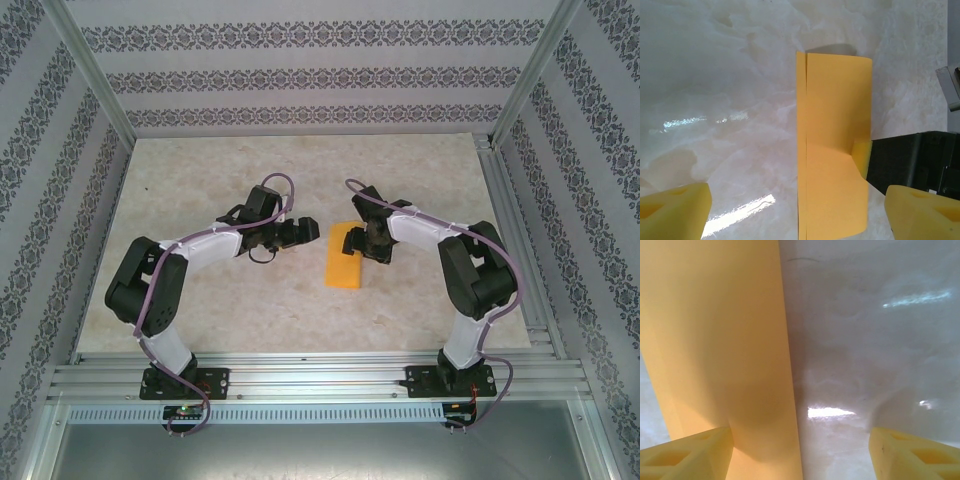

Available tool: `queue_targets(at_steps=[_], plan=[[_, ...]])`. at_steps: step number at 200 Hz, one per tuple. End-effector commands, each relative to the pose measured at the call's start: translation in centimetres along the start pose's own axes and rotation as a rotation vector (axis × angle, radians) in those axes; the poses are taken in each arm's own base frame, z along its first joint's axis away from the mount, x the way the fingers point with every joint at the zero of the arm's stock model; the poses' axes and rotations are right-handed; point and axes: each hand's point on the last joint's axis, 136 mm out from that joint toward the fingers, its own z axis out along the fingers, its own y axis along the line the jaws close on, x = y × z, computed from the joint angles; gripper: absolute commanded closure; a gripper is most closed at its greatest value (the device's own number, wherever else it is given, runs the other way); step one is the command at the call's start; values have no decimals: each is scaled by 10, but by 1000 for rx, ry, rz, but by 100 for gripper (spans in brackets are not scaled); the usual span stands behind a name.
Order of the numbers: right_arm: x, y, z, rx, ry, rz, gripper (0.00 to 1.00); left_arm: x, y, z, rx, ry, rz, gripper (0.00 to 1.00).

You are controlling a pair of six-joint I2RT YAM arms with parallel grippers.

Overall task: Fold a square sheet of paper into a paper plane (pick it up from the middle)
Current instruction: Fold the square sheet of paper in half at the center of the table.

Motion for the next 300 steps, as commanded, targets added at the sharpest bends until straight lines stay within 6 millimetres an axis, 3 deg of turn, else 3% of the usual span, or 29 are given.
queue_targets(at_steps=[1,107,215,241,300], plan=[[-9,19,0,-63,-18,-16,27,-9,-14,3,24,-23,18,10],[-4,-5,9,57,7,4,27,-9,-20,8,48,2,30,20],[-16,8,-2,-42,-66,72,26,-8,-23,12,49,15,37,21],[-17,1,-4,-23,-77,87,26,-7,-23,11,48,15,39,22],[-9,13,0,-54,-18,-14,27,-8,-22,11,42,15,36,22]])
